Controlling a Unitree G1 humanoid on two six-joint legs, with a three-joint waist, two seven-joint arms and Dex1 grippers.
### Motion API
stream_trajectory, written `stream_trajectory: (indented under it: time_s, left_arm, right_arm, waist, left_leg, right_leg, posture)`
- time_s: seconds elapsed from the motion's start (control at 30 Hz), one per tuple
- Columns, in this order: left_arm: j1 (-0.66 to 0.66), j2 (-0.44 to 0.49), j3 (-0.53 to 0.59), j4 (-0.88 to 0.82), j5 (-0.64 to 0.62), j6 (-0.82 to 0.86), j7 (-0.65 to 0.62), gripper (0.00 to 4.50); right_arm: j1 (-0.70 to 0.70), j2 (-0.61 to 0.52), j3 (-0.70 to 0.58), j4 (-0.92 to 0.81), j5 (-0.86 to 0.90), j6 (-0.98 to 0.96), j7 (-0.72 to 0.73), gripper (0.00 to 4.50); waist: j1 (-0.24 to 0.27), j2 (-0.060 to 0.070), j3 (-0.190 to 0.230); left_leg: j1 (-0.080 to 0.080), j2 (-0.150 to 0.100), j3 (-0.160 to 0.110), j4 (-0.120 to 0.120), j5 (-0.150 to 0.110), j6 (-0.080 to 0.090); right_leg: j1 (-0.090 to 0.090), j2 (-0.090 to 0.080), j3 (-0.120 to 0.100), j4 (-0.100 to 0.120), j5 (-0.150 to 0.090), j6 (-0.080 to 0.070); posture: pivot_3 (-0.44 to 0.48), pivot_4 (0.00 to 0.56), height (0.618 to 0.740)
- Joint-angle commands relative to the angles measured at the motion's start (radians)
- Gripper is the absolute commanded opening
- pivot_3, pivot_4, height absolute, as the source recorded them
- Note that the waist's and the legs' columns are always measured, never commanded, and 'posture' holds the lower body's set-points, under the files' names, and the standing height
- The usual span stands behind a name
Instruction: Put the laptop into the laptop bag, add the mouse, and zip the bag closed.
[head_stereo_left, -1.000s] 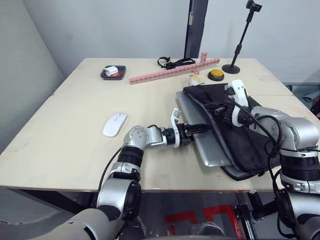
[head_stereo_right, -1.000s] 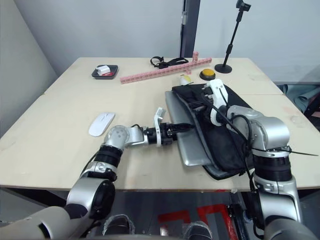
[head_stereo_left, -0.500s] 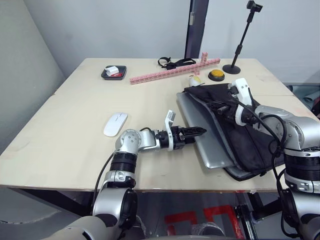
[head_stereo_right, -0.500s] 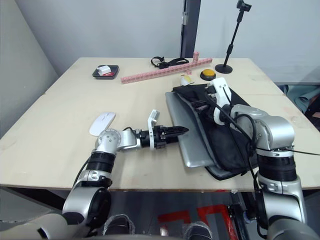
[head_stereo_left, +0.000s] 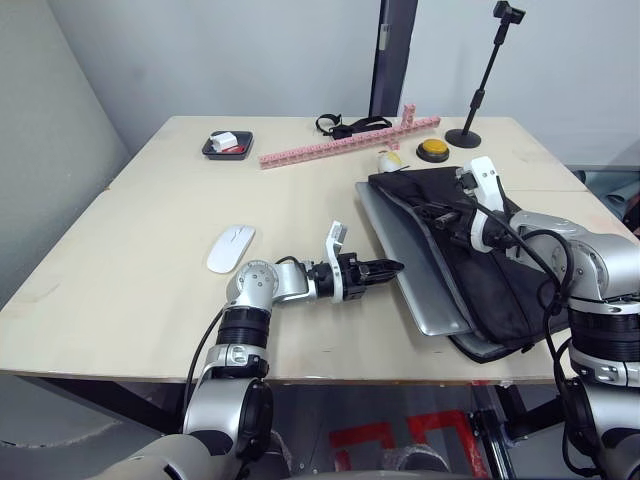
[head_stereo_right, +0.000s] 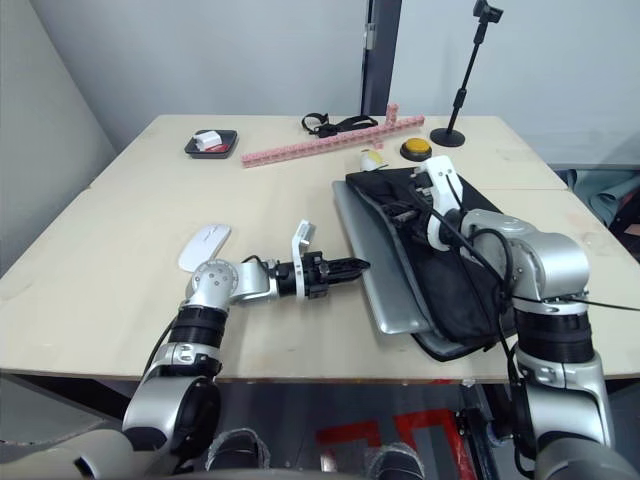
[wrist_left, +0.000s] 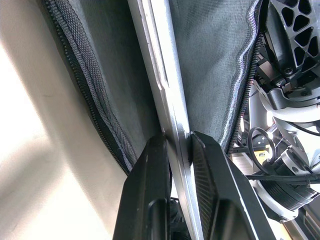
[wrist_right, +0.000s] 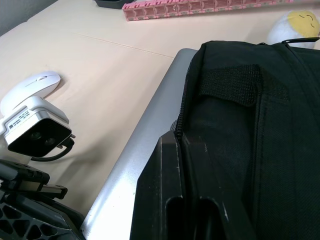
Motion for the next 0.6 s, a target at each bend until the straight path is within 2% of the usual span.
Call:
stream_trajectory:
  time_s: [0.03, 0.6]
  left_arm:
    - [-0.055, -0.037, 0.001, -0.010, -0.023, -0.006, -0.019, 0.15]
    - [-0.220, -0.108, -0.043, 0.279, 0.115, -0.203, -0.129, 0.15]
  right_arm:
    - [-0.018, 0.022, -0.028, -0.044, 0.042, 0.005, -0.008, 0.00]
    - [-0.052, 0.102, -0.063, -0.109, 0.138, 0.108, -0.076, 0.00]
  waist:
    - [0.000, 0.000, 0.000]
    - [-0.006, 0.001, 0.001]
  left_leg:
    - [0.000, 0.000, 0.000, 0.000, 0.000, 0.000]
    - [0.000, 0.000, 0.000, 0.000, 0.000, 0.000]
  right_leg:
    - [0.000, 0.000, 0.000, 0.000, 0.000, 0.000]
    - [0.000, 0.000, 0.000, 0.000, 0.000, 0.000]
  posture:
    - [0.000, 0.150, 0.740]
    - [0.000, 0.150, 0.740]
